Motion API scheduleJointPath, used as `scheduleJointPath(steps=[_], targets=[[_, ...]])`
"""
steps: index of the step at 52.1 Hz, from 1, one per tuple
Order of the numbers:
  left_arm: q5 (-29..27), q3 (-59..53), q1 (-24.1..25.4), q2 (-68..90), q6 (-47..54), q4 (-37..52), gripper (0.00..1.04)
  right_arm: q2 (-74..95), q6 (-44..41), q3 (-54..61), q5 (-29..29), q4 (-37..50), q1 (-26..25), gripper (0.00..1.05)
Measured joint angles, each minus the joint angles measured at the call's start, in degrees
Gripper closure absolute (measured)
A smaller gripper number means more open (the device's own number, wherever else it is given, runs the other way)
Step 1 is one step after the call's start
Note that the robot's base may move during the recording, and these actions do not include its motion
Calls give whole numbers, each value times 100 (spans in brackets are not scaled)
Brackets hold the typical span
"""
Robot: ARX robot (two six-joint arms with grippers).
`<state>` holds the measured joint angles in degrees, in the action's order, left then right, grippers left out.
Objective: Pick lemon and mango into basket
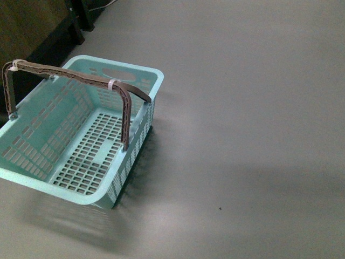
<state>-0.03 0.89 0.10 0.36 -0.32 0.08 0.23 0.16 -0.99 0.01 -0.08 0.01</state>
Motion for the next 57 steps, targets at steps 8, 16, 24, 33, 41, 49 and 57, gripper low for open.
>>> scheduleJointPath(steps=[8, 16, 24, 33, 41, 49, 57], targets=[[0, 0, 0, 0, 0, 0, 7, 0, 0, 0, 0, 0, 0, 9], [0, 0, 0, 0, 0, 0, 7, 0, 0, 0, 0, 0, 0, 9], [0, 0, 0, 0, 0, 0, 7, 0, 0, 0, 0, 0, 0, 9], [0, 0, 0, 0, 0, 0, 7, 0, 0, 0, 0, 0, 0, 9], [474, 483, 85, 848, 179, -1344, 7, 0, 0, 0, -2, 0, 0, 9], [874, 841, 103, 2420, -516, -424, 7, 0, 0, 0, -2, 0, 0, 9], [1080, 1263, 179, 4168, -1725, 750, 7, 0, 0, 0, 0, 0, 0, 9]])
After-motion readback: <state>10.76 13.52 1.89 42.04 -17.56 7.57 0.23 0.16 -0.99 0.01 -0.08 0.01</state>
